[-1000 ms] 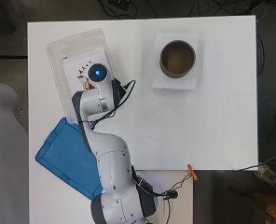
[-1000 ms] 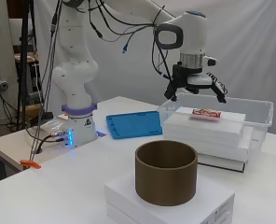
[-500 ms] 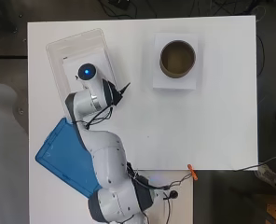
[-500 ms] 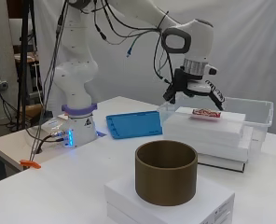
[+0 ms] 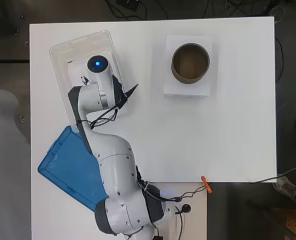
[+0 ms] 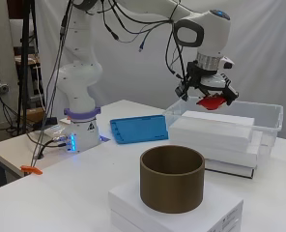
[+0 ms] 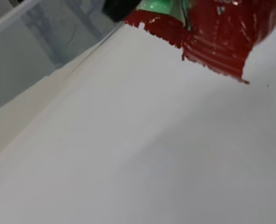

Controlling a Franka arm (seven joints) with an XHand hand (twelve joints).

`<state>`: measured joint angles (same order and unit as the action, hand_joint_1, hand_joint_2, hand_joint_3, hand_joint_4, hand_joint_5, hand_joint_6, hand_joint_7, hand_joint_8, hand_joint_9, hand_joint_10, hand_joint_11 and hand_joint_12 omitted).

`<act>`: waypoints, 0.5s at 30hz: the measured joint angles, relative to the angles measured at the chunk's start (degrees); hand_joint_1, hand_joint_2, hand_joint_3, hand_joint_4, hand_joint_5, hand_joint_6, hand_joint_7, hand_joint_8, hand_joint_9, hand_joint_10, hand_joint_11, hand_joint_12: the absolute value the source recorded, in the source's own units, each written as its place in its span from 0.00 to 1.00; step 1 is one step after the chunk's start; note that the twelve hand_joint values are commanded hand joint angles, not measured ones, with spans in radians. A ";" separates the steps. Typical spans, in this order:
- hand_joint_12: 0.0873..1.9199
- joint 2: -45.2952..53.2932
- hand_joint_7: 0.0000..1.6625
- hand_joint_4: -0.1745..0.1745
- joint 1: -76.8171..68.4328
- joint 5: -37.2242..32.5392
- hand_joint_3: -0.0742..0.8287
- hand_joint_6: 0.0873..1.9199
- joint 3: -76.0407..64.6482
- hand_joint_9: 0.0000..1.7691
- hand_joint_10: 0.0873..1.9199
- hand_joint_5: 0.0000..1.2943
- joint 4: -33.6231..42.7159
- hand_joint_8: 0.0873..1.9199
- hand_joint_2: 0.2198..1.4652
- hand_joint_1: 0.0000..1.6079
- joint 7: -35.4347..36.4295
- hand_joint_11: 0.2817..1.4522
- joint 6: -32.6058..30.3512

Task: Teleoperate dual arm-hand system to remove items from a box

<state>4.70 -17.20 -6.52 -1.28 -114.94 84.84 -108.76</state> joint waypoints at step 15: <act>0.62 -17.30 0.47 0.24 8.51 4.08 0.08 0.68 -22.51 0.54 0.67 0.49 -6.69 0.63 0.79 0.83 1.39 0.29 4.74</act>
<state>-12.60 -8.69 -2.44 -23.79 -121.63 86.23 -104.02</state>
